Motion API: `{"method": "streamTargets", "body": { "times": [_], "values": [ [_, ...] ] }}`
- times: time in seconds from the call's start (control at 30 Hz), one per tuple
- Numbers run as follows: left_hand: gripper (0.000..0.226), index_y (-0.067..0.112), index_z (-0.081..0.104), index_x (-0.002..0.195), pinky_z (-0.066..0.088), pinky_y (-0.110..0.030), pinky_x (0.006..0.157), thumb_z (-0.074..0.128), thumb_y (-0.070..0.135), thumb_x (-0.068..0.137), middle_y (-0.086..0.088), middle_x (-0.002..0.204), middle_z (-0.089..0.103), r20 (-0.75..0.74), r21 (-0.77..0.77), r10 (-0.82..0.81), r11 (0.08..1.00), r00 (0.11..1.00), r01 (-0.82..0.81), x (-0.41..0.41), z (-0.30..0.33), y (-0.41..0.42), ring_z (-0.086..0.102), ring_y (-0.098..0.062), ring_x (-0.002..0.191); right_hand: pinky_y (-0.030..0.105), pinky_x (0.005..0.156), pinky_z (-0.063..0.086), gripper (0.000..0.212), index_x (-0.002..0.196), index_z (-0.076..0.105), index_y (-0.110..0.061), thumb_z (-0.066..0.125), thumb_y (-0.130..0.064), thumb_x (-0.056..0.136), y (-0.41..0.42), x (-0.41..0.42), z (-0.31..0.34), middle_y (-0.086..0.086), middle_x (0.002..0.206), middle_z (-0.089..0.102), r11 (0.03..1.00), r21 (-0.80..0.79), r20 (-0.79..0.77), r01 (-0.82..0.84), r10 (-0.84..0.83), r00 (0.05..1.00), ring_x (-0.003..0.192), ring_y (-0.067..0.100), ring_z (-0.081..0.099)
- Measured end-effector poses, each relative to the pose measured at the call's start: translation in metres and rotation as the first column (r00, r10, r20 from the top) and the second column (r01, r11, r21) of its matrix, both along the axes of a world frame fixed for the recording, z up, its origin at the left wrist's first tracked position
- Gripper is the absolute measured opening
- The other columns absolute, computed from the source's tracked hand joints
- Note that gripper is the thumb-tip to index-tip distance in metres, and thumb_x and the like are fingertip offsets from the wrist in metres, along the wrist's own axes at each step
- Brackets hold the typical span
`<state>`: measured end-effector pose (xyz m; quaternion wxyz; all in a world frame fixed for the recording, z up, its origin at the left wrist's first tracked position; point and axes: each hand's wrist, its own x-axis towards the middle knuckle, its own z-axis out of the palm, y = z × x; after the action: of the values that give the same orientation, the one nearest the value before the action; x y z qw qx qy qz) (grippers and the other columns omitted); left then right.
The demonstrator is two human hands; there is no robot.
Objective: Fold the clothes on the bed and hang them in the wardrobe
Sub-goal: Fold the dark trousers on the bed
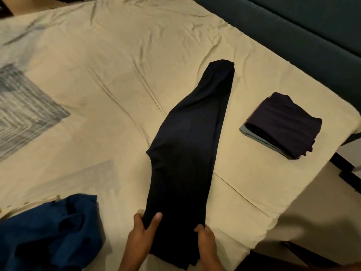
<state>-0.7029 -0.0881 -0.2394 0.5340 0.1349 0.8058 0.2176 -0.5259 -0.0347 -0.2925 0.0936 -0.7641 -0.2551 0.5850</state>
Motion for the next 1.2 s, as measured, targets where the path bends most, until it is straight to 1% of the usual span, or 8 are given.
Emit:
{"method": "streamTargets", "body": {
  "times": [0.13, 0.23, 0.33, 0.47, 0.7, 0.8, 1.0, 1.2],
  "values": [
    [0.045, 0.021, 0.051, 0.126, 0.055, -0.030, 0.060, 0.053, 0.054, 0.096, -0.007, 0.106, 0.067, 0.052, -0.052, 0.020, 0.999, 0.998, -0.017, -0.003, -0.006, -0.004, 0.067, -0.028, 0.087, 0.034, 0.070, 0.040, 0.013, 0.082, 0.052, -0.010, 0.053, -0.021, 0.088, -0.010, 0.008, 0.010, 0.008, 0.075, 0.059, 0.997, 0.067, 0.098, -0.046, 0.039, 0.994, 0.074, 0.025, 0.055],
    [0.041, 0.020, 0.054, 0.126, 0.043, -0.023, 0.043, 0.058, 0.046, 0.096, -0.009, 0.103, 0.070, 0.082, -0.029, 0.049, 0.999, 0.995, -0.047, -0.002, -0.002, 0.003, 0.066, -0.024, 0.071, 0.035, 0.090, 0.045, 0.030, 0.118, 0.048, -0.016, 0.059, -0.020, 0.091, -0.014, 0.003, 0.022, 0.005, 0.110, 0.060, 0.935, 0.209, 0.303, -0.287, 0.217, 0.928, 0.101, 0.027, 0.058],
    [0.037, 0.015, 0.057, 0.118, 0.049, -0.028, 0.048, 0.062, 0.042, 0.093, -0.011, 0.098, 0.071, 0.105, 0.006, 0.088, 0.996, 0.991, -0.090, 0.015, 0.019, 0.018, 0.070, -0.027, 0.075, 0.021, 0.103, 0.038, 0.061, 0.138, 0.042, -0.027, 0.065, -0.040, 0.083, -0.027, -0.014, 0.062, -0.015, 0.134, 0.046, 0.584, 0.556, 0.460, -0.591, 0.377, 0.804, 0.123, 0.007, 0.046],
    [0.035, 0.012, 0.067, 0.109, 0.060, -0.038, 0.072, 0.064, 0.042, 0.091, -0.012, 0.093, 0.074, 0.307, 0.005, 0.154, 0.987, 0.939, -0.163, 0.032, 0.072, 0.047, 0.070, -0.027, 0.090, 0.019, 0.104, 0.037, 0.102, 0.140, 0.045, -0.025, 0.064, -0.072, 0.052, -0.036, -0.019, 0.107, -0.012, 0.141, 0.047, 0.160, 0.487, 0.678, -0.859, 0.551, 0.487, 0.125, 0.006, 0.044],
    [0.042, 0.014, 0.066, 0.114, 0.049, -0.032, 0.066, 0.073, 0.042, 0.084, -0.007, 0.100, 0.075, 0.362, 0.301, -0.062, 0.952, 0.930, -0.054, 0.045, 0.215, 0.122, 0.068, -0.022, 0.094, 0.021, 0.074, 0.053, 0.045, 0.130, 0.047, -0.029, 0.065, -0.023, 0.089, 0.054, 0.003, 0.240, -0.010, 0.107, 0.064, 0.083, 0.703, 0.683, -0.707, 0.201, 0.703, 0.089, 0.013, 0.066],
    [0.044, 0.014, 0.068, 0.113, 0.047, -0.028, 0.060, 0.078, 0.040, 0.079, -0.001, 0.090, 0.071, 0.383, 0.430, -0.121, 0.901, 0.916, -0.061, 0.044, 0.291, 0.153, 0.063, -0.014, 0.081, 0.029, 0.059, 0.053, 0.059, 0.120, 0.055, -0.026, 0.077, -0.005, 0.070, 0.106, 0.020, 0.324, -0.003, 0.097, 0.067, 0.022, 0.625, 0.762, -0.780, 0.197, 0.616, 0.074, 0.020, 0.067],
    [0.030, 0.015, 0.071, 0.102, 0.044, -0.031, 0.072, 0.054, 0.039, 0.097, -0.003, 0.093, 0.074, 0.386, 0.667, -0.278, 0.743, 0.880, -0.057, 0.038, 0.418, 0.182, 0.061, -0.017, 0.090, 0.036, 0.072, 0.048, 0.038, 0.115, 0.058, -0.030, 0.052, -0.011, 0.083, 0.177, 0.037, 0.500, -0.006, 0.112, 0.068, -0.075, 0.490, 0.872, -0.869, 0.064, 0.486, 0.102, 0.025, 0.064],
    [0.017, 0.013, 0.071, 0.099, 0.046, -0.032, 0.072, 0.058, 0.023, 0.094, -0.003, 0.088, 0.072, 0.255, 0.771, -0.092, 0.620, 0.963, -0.145, 0.028, 0.468, 0.184, 0.061, -0.017, 0.079, 0.038, 0.065, 0.045, 0.027, 0.108, 0.053, -0.027, 0.056, -0.013, 0.085, 0.197, 0.052, 0.619, 0.000, 0.106, 0.068, -0.161, 0.408, 0.897, -0.899, -0.111, 0.427, 0.100, 0.033, 0.062]
  ]
}}
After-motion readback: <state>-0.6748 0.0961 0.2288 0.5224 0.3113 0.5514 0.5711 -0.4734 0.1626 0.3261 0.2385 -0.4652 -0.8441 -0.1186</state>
